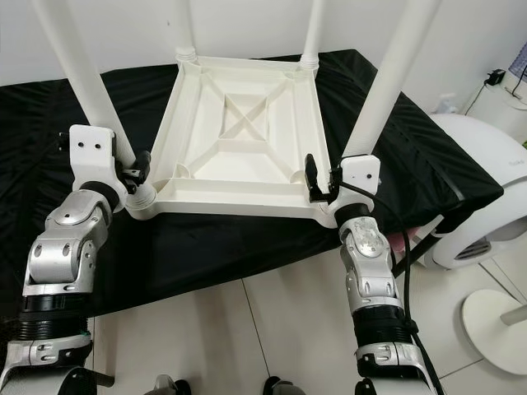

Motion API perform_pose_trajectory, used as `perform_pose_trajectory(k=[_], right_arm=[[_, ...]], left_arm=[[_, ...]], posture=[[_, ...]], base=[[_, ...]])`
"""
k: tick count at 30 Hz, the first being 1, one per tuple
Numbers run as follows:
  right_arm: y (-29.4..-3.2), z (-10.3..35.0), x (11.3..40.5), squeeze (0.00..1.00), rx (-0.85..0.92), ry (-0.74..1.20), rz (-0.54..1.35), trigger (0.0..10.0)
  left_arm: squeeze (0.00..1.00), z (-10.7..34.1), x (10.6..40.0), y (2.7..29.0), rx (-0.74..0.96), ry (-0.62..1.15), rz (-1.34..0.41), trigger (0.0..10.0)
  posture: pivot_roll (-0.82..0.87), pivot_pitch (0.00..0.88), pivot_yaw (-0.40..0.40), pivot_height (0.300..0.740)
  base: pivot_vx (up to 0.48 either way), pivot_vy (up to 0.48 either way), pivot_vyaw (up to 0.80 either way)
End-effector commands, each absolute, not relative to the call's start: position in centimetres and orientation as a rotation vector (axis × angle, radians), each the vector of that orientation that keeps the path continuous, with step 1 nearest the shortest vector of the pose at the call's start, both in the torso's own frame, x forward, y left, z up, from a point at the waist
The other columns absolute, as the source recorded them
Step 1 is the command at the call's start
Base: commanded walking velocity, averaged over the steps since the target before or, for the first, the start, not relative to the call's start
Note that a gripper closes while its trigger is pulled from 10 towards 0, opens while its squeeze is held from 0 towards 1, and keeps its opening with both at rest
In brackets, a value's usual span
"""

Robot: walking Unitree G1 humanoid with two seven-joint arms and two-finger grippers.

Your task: Building children table

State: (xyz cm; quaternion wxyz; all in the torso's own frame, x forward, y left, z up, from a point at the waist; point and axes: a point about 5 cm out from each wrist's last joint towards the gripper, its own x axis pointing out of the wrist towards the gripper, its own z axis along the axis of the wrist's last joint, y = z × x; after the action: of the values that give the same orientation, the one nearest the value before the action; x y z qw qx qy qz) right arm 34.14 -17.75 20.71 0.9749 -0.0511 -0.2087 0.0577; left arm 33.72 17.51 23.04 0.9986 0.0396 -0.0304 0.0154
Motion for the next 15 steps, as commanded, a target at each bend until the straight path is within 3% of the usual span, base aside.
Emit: perform_pose_trajectory(k=[1, 2, 3, 8, 9, 15], right_arm=[[-18.0, 20.8, 33.8, 0.00, -0.112, -0.435, 0.113, 10.0], [-18.0, 20.8, 33.8, 0.00, -0.112, -0.435, 0.113, 10.0], [-18.1, 20.8, 33.7, 0.00, -0.112, -0.433, 0.111, 10.0], [-18.2, 20.7, 33.7, 0.00, -0.110, -0.429, 0.111, 10.0], [-18.3, 20.6, 33.7, 0.00, -0.100, -0.422, 0.113, 10.0], [-18.5, 19.5, 33.5, 0.00, -0.081, -0.361, 0.098, 10.0]], left_arm=[[0.00, 22.8, 33.5, 17.7, 0.078, -0.050, 0.052, 8.9], [0.00, 22.8, 33.5, 17.7, 0.078, -0.050, 0.052, 8.9], [0.00, 22.7, 33.4, 17.6, 0.067, -0.051, 0.033, 5.5], [0.00, 22.5, 33.1, 17.4, 0.065, -0.054, 0.009, 5.2], [0.00, 22.4, 33.0, 17.2, 0.059, -0.063, -0.006, 0.0], [0.00, 22.9, 32.8, 16.4, 0.078, -0.117, -0.044, 0.0]], posture=[[0.00, 0.136, -0.011, 0.740], [0.00, 0.136, -0.011, 0.740], [0.00, 0.135, -0.011, 0.740], [0.00, 0.138, -0.015, 0.740], [0.01, 0.141, -0.018, 0.740], [0.01, 0.142, -0.015, 0.740]], base=[[0.000, 0.000, 0.00], [0.000, 0.000, 0.00], [0.000, 0.000, 0.00], [0.000, 0.000, 0.00], [0.000, 0.000, 0.00], [0.000, 0.000, 0.00]])
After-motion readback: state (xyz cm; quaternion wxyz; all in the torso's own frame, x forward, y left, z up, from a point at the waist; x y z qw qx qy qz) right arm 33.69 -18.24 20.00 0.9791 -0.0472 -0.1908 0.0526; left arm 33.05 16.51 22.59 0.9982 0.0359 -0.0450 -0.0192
